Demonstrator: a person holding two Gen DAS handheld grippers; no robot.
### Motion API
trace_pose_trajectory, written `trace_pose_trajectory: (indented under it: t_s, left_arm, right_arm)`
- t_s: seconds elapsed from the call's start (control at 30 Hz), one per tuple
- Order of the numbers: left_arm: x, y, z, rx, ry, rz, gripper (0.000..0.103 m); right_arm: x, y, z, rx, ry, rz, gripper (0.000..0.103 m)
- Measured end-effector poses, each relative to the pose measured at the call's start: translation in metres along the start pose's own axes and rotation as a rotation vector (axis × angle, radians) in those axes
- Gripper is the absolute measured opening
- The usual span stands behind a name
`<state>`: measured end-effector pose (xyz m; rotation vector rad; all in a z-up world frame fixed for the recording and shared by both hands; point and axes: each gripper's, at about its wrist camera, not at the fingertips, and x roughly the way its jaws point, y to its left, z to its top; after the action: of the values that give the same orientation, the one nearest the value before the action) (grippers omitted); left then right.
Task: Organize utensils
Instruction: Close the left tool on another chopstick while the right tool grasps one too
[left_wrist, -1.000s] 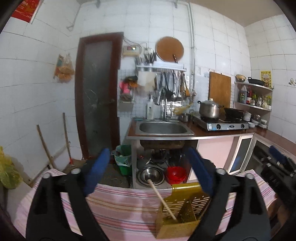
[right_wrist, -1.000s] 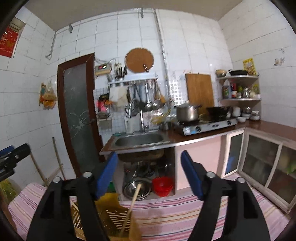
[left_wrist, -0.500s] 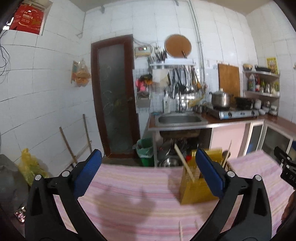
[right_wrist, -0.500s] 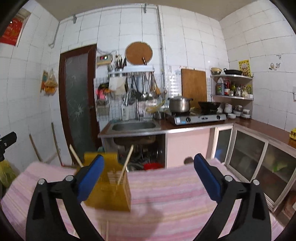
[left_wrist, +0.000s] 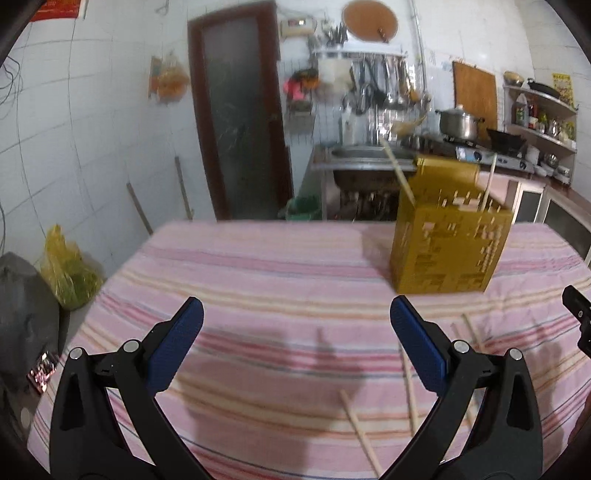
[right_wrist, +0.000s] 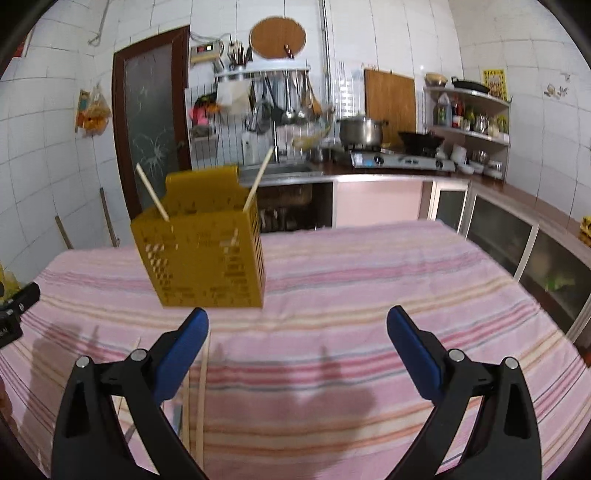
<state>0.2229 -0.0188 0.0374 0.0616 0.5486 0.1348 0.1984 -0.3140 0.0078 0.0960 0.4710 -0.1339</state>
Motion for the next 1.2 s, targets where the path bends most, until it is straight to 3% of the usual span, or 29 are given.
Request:
trace_pose_trajectory:
  t_s: [0.2, 0.33, 0.53, 0.8, 1.13, 1.2]
  left_arm:
    - [0.028, -0.002, -0.031, 0.003, 0.104, -0.021, 0.098]
    - [0.043, -0.005, -0.041, 0.013, 0.165, -0.023, 0.098]
    - [0.062, -0.010, -0.057, -0.017, 0.284, -0.086, 0.098]
    - [0.080, -0.017, -0.069, -0.021, 0.405, -0.096, 0.098]
    - [0.084, -0.022, -0.073, -0.028, 0.445, -0.065, 0.098]
    - [0.083, -0.022, -0.072, -0.034, 0.449, -0.055, 0.098]
  right_arm:
    - [0.023, 0.014, -0.022, -0.028, 0.081, 0.017, 0.095]
    - [0.038, 0.026, -0.027, -0.067, 0.127, 0.025, 0.095]
    - [0.060, 0.046, -0.030, -0.126, 0.201, 0.034, 0.095]
    - [0.094, 0.063, -0.040, -0.186, 0.354, 0.027, 0.095]
    - [0.093, 0.063, -0.043, -0.170, 0.373, 0.039, 0.094]
    - [0.092, 0.064, -0.042, -0.174, 0.370, 0.041, 0.090]
